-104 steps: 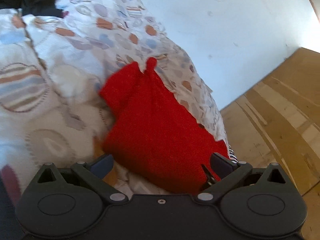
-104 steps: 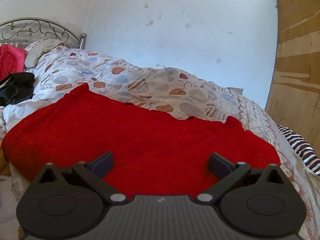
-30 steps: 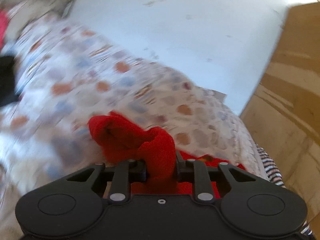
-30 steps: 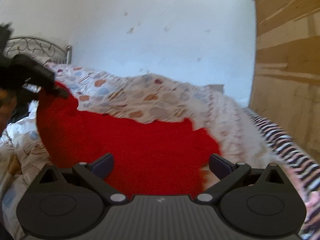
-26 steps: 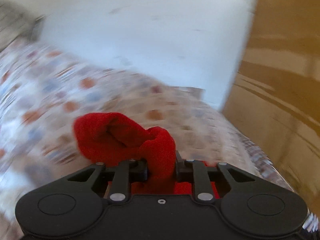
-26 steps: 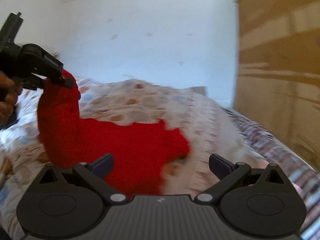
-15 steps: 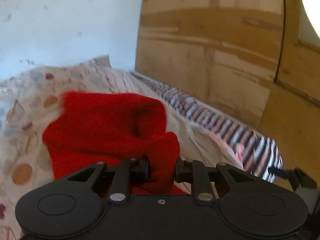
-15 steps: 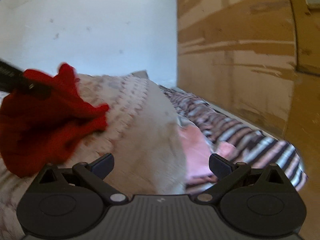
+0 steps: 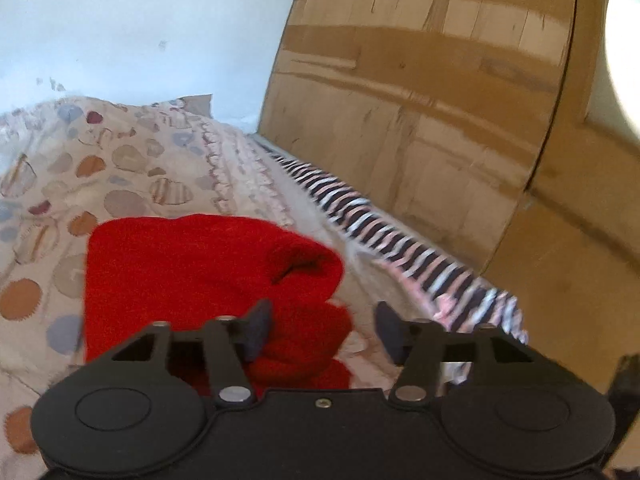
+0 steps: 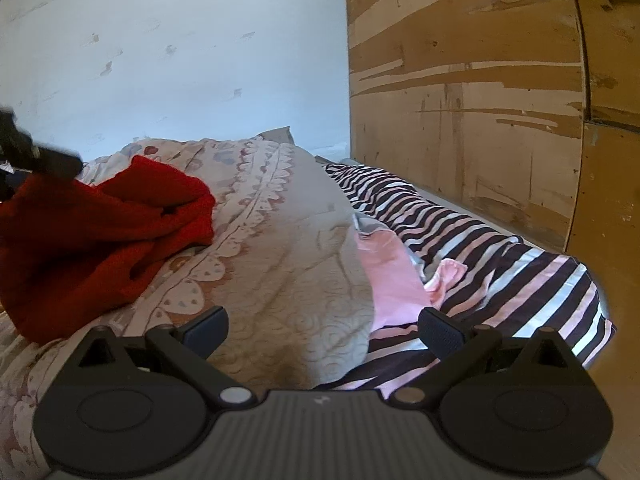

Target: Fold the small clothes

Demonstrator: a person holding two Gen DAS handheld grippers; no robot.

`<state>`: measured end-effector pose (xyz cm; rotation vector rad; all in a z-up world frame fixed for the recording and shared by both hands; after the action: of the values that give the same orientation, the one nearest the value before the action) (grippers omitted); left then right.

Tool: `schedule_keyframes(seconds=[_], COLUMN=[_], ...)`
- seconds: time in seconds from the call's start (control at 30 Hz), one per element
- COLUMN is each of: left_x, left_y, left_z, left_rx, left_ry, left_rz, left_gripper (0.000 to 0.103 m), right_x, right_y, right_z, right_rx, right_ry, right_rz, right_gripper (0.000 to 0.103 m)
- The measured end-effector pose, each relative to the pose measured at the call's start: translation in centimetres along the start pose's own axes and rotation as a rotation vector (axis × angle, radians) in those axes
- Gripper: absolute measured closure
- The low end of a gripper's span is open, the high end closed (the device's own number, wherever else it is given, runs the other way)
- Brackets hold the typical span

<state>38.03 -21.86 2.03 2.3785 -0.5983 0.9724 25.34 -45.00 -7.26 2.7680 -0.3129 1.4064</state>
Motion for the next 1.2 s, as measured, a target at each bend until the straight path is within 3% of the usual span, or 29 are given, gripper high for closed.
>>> schedule_keyframes(seconds=[0.1,0.27,0.33,0.43,0.63,0.8,0.93,1.1,1.2], left_x=[-0.2,-0.5,-0.4,-0.6,-1.4,-2.6,-4.2,-5.0,-5.9], left_y=[0.1,-0.7,-1.7,-3.9,-9.9,-13.1,-13.1,-12.6,-11.7], left_z=[-1.3,-3.9,-5.2,-7.2,-8.2,-6.5,-5.5,-4.4,-3.6], left_rx=[-0.047,-0.055,-0.019,0.055,0.259,0.273,0.236,0.228,0.233], left_ry=[0.035,0.096,0.122,0.16,0.15,0.105,0.089,0.085,0.067], left_rz=[-0.015,-0.067,-0.112,-0.208,-0.419,-0.552,-0.576,-0.525,-0.48], left_gripper=[0.025,0.015,0.006,0.002,0.001,0.001,0.001,0.001,0.001], right_x=[0.0,0.2,0.6,1.8,6.2,10.6,11.1,7.5,4.9], right_y=[-0.4,-1.3,-1.9,-3.0,-6.3,-10.6,-13.8,-13.8,-13.3], right_z=[0.0,-0.2,-0.3,-0.7,-2.2,-3.0,-1.6,0.9,2.5], right_rx=[-0.002,0.003,0.014,0.037,0.16,0.281,0.35,0.276,0.286], right_ry=[-0.008,-0.01,-0.001,0.026,0.116,0.168,0.101,-0.007,-0.075], right_rz=[-0.011,-0.022,-0.025,-0.024,0.052,0.04,-0.049,-0.118,-0.113], right_gripper=[0.0,0.0,0.0,0.0,0.0,0.0,0.0,0.0,0.0])
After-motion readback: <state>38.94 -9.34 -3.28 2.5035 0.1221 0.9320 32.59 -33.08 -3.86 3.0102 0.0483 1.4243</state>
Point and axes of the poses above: each gripper's, at about its wrist camera, not at the fingertips, and z roughly the way its jaws point, y to its right, x to its top, the point moved 9 cm from there along z, roughly the way its jaws point, and after that the axes turned 14 degrees about -y, right-handed, at the moved point
